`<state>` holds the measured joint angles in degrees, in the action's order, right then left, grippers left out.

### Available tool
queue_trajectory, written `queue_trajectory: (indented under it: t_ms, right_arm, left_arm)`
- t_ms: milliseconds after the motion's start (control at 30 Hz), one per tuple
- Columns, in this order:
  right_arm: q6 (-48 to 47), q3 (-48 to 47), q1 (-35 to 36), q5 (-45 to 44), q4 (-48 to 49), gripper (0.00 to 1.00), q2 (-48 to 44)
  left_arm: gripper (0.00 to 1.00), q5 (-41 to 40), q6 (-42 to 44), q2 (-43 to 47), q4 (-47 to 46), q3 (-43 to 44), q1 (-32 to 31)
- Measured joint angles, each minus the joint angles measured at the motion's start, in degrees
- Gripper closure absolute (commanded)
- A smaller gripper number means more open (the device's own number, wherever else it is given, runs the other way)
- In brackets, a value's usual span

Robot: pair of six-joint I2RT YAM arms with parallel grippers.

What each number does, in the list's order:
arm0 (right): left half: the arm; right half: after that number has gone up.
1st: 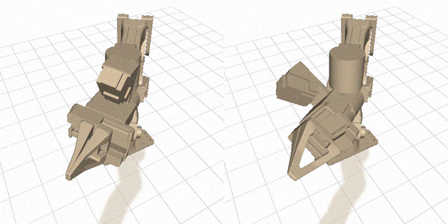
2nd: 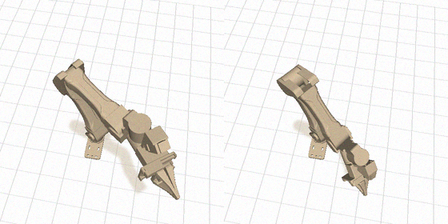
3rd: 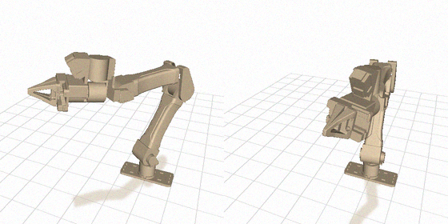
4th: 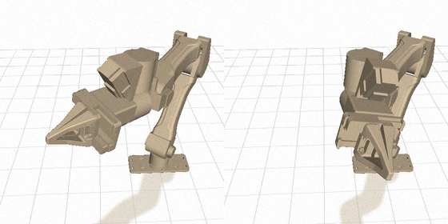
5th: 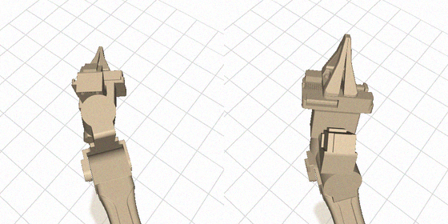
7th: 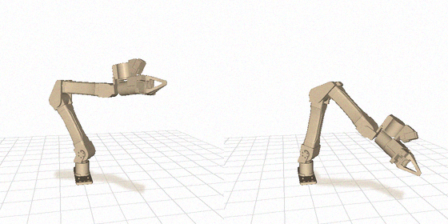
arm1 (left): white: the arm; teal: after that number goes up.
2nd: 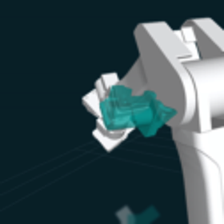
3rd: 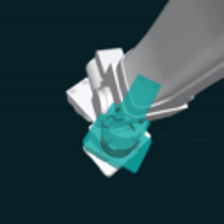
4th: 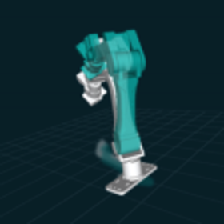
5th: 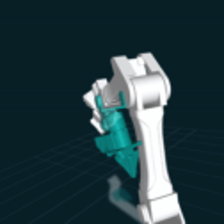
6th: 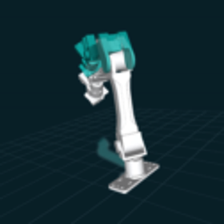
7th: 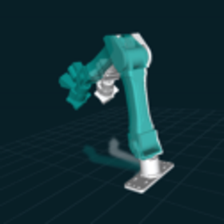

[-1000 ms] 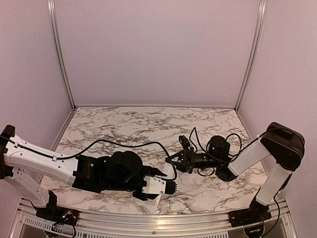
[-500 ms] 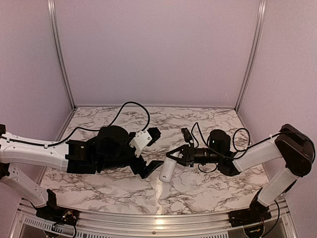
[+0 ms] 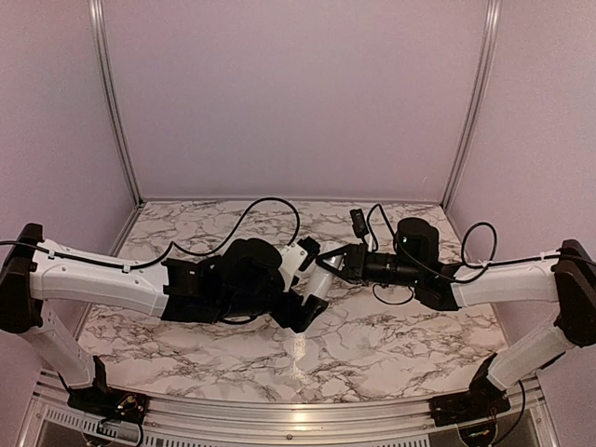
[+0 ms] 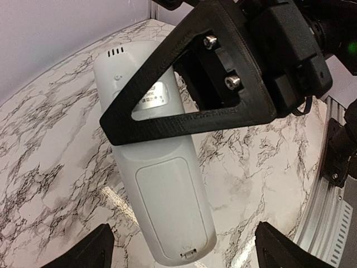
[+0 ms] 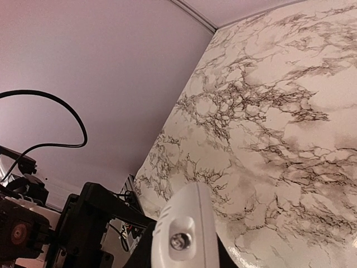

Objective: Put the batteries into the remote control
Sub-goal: Pass from the right arm to the left

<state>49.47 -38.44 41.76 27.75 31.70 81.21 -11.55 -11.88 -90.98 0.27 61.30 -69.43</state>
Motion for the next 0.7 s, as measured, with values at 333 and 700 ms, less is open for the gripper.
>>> queue_trajectory:
  t_ms: [333,700]
  right_arm:
    - [0.1,0.0,0.6,-1.4,-0.6,0.97,0.7]
    - [0.0,-1.1,0.7,-1.8,-2.2,0.88,0.7]
  left_arm:
    - [0.29,-5.0,-1.7,-7.6,5.7,8.3,0.0]
    - [0.50,-6.1,-3.8,-10.0,9.0,10.6,0.2]
